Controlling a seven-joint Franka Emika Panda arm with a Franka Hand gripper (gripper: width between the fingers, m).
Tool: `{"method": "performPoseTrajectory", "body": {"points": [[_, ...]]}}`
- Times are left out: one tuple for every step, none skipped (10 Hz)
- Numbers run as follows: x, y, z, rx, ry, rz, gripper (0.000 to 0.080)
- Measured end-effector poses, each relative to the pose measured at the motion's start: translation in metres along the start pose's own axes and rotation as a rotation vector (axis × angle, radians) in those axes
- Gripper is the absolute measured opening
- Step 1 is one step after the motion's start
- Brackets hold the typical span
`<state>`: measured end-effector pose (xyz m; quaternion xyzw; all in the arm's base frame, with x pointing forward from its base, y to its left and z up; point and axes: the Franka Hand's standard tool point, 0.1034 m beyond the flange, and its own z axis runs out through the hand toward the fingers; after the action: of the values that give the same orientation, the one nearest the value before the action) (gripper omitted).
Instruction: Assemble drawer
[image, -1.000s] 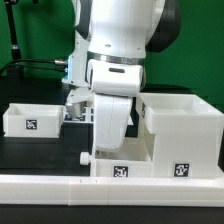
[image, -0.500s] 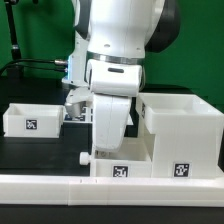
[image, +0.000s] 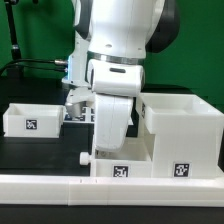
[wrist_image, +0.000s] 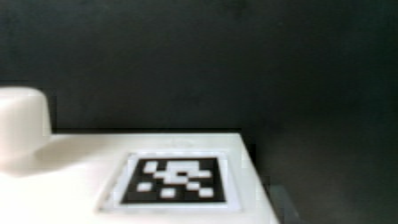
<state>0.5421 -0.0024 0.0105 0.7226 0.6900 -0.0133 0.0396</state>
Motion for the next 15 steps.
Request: {"method": "performPoseTrajectory", "body": {"points": [[-0.0007, 0.0001, 0.0, 0.0, 0.0, 0.002, 0.0042], [-0.0011, 0.0002, 0.0001, 0.0, 0.0, 0.003, 0.0042], [-0.0018, -0.0004, 0.0002, 0.008, -0.002, 0.004, 0.0042], [-0.0027, 0.0001, -0.0003, 0.016, -0.005, 0.005, 0.0042], [-0.0027, -0.0005, 0.0, 0.016, -0.005, 0.005, 0.0042], [-0.0034, -0.0013, 0.0002, 0.025, -0.007, 0.006, 0.0042], [-0.0045, -0.0011, -0.0003, 0.037, -0.01, 0.007, 0.0042], [-0.0045, -0.0013, -0.0001, 0.037, -0.01, 0.007, 0.0042], [-0.0035, -0.0014, -0.0001, 0.037, -0.01, 0.005, 0.0042], [-0.0013, -0.0013, -0.0003, 0.035, -0.008, 0.002, 0.0042], [-0.0007, -0.0014, -0.0003, 0.035, -0.008, 0.001, 0.0042], [-0.0021, -0.0014, -0.0002, 0.035, -0.009, 0.003, 0.0042], [-0.0023, -0.0014, -0.0002, 0.036, -0.009, 0.004, 0.0042], [-0.0023, -0.0015, -0.0001, 0.036, -0.009, 0.002, 0.0042], [-0.0024, -0.0008, 0.0003, 0.026, -0.01, -0.031, 0.0042]]}}
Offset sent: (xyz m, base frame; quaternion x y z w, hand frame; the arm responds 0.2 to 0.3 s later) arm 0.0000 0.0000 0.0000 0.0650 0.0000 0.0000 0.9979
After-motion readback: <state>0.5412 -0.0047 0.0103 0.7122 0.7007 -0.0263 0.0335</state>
